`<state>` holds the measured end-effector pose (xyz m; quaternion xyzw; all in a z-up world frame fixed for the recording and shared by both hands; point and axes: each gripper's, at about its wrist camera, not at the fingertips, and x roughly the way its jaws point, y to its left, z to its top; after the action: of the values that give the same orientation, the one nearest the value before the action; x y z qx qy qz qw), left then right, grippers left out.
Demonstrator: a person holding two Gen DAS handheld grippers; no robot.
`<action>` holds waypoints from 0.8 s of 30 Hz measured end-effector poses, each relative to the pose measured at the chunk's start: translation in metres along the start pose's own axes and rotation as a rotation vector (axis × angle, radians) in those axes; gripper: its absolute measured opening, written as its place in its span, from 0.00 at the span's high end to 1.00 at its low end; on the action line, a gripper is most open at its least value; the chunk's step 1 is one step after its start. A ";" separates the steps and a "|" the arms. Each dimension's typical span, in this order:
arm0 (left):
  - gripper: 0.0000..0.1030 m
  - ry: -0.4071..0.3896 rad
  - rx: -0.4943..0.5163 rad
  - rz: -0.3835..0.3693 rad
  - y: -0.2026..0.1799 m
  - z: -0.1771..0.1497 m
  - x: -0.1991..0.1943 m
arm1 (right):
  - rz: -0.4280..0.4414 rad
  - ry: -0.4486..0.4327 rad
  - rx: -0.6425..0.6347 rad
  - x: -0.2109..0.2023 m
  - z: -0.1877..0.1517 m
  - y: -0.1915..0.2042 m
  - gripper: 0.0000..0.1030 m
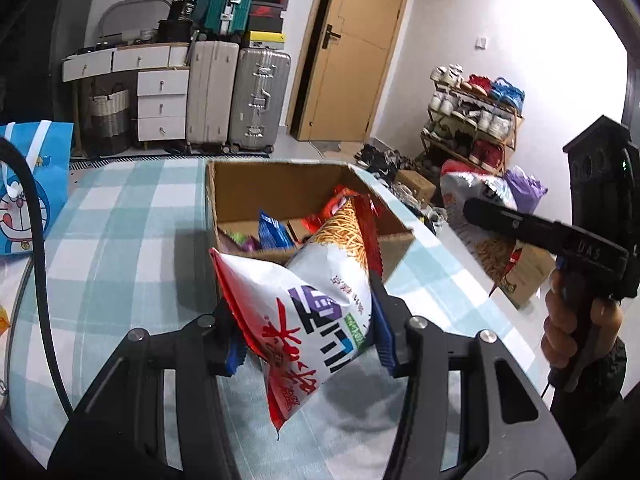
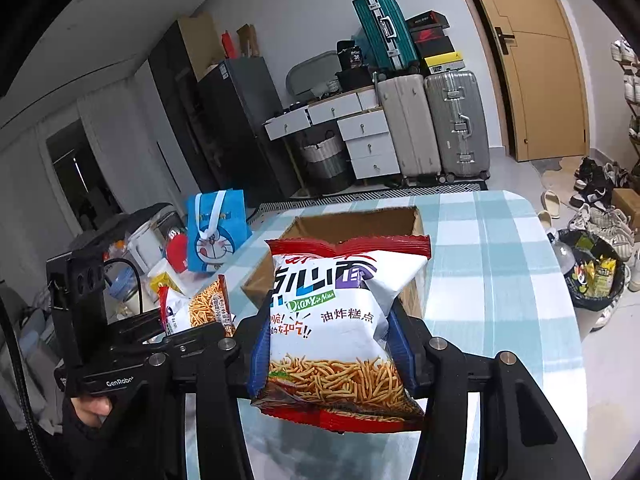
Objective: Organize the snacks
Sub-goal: 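Carry both held noodle bags over the cardboard box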
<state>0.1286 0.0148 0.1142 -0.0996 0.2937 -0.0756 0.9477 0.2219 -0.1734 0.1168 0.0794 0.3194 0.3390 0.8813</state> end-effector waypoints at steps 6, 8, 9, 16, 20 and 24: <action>0.54 -0.029 -0.034 0.030 0.010 0.027 0.007 | -0.002 0.004 0.017 0.020 0.018 -0.001 0.51; 0.54 -0.034 -0.046 0.036 0.015 0.036 0.013 | 0.007 0.015 0.027 0.029 0.024 -0.003 0.51; 0.54 -0.039 -0.055 0.040 0.018 0.039 0.016 | 0.004 0.015 0.030 0.033 0.027 -0.003 0.51; 0.54 -0.034 -0.086 0.082 0.040 0.061 0.049 | 0.014 0.042 0.067 0.065 0.040 -0.008 0.51; 0.54 -0.033 -0.083 0.104 0.045 0.066 0.069 | 0.010 0.052 0.080 0.081 0.044 -0.012 0.51; 0.54 -0.029 -0.076 0.116 0.051 0.069 0.089 | -0.011 0.065 0.082 0.098 0.049 -0.016 0.51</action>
<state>0.2448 0.0566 0.1098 -0.1195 0.2877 -0.0079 0.9502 0.3163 -0.1178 0.0999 0.1027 0.3618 0.3234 0.8683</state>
